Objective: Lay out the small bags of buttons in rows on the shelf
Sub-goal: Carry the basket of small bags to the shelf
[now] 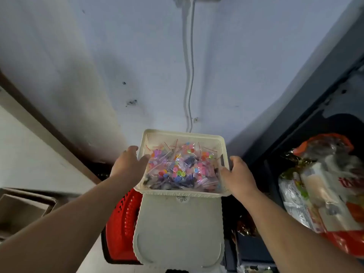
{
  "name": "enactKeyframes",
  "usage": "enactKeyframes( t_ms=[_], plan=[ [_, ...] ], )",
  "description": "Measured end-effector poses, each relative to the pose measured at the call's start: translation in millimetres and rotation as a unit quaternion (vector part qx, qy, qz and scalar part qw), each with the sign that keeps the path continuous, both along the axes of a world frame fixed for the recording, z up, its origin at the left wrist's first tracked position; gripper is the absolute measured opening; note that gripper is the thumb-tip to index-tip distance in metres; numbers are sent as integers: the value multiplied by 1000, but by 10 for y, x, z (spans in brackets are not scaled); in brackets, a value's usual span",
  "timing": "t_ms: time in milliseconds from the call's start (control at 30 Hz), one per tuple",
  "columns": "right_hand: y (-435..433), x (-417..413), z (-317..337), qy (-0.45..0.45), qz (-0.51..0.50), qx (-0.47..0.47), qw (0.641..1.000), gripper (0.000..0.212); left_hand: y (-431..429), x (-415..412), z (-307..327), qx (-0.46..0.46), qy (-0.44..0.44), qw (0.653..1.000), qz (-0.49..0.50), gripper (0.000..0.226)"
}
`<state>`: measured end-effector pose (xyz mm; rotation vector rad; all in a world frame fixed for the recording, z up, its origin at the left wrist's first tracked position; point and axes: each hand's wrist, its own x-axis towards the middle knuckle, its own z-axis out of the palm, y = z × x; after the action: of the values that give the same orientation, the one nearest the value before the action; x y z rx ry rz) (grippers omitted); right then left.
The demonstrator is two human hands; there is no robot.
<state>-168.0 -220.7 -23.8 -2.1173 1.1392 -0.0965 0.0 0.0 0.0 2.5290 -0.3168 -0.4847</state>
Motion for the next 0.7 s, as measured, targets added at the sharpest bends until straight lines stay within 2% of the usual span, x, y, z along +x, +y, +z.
enactKeyframes(
  t_ms=[200, 333, 467, 700],
  plan=[
    [-22, 143, -152, -23, 22, 10, 999, 28, -115, -18, -183, -21, 7, 1000, 14, 38],
    [-57, 172, -224, -50, 20, 34, 998, 20, -146, -8, -230, -81, 43, 995, 44, 29],
    [-71, 190, -227, -67, -9, 90, 994, 25, -144, 16, -254, -124, 73, 987, 67, 28],
    [-60, 272, -175, -75, 16, 69, 995, 29, -37, -38, -206, -157, 70, 981, 86, 26]
  ],
)
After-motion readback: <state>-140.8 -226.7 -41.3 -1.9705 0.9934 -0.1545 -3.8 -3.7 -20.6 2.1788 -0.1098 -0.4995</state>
